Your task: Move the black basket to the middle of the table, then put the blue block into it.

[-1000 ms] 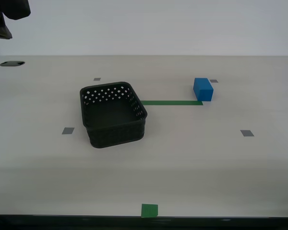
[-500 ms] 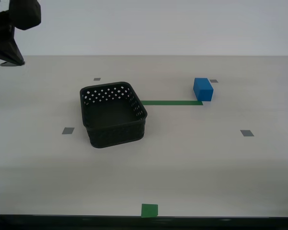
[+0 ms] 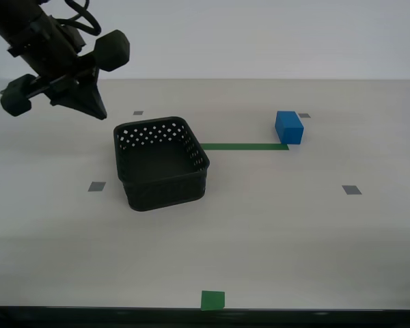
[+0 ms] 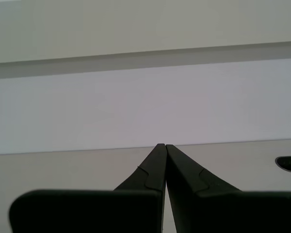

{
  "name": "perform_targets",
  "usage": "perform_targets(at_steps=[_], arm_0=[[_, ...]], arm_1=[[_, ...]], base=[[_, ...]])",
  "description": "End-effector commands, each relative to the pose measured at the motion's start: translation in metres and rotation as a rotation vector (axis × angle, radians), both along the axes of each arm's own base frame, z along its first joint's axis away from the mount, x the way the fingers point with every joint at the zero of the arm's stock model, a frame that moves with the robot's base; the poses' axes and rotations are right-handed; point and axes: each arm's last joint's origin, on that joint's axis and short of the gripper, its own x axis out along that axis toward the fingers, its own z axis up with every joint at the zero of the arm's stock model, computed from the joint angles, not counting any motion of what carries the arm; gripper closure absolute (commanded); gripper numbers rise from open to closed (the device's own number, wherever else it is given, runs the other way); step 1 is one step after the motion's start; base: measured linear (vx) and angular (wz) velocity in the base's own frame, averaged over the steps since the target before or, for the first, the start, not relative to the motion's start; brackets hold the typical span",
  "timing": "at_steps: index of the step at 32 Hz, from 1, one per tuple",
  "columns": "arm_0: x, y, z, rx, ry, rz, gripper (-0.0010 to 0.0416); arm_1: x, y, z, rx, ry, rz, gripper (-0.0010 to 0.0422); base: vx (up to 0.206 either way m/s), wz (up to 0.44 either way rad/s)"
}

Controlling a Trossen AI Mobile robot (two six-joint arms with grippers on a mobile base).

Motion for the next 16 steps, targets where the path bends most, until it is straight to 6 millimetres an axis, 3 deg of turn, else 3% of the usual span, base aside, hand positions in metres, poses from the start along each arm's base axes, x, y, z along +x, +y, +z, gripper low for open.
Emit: perform_targets(at_steps=[1, 6, 11, 16], arm_0=[[0.0, 0.0, 0.0, 0.004, -0.003, 0.001, 0.0405], [0.0, 0.0, 0.0, 0.003, -0.001, 0.002, 0.0405], [0.0, 0.0, -0.002, 0.002, 0.023, 0.002, 0.0405], [0.0, 0.0, -0.003, 0.002, 0.033, 0.001, 0.0406]], arm_1=[[0.017, -0.009, -0.005, -0.001, 0.026, -0.015, 0.0412], [0.047, -0.024, -0.021, -0.082, 0.121, -0.058, 0.0412], [0.054, -0.025, -0.018, -0.025, 0.148, -0.08, 0.0412], [0.046, -0.014, -0.012, 0.296, 0.16, -0.132, 0.0412]], base=[[0.0, 0.0], [0.0, 0.0], [0.0, 0.0], [0.0, 0.0]])
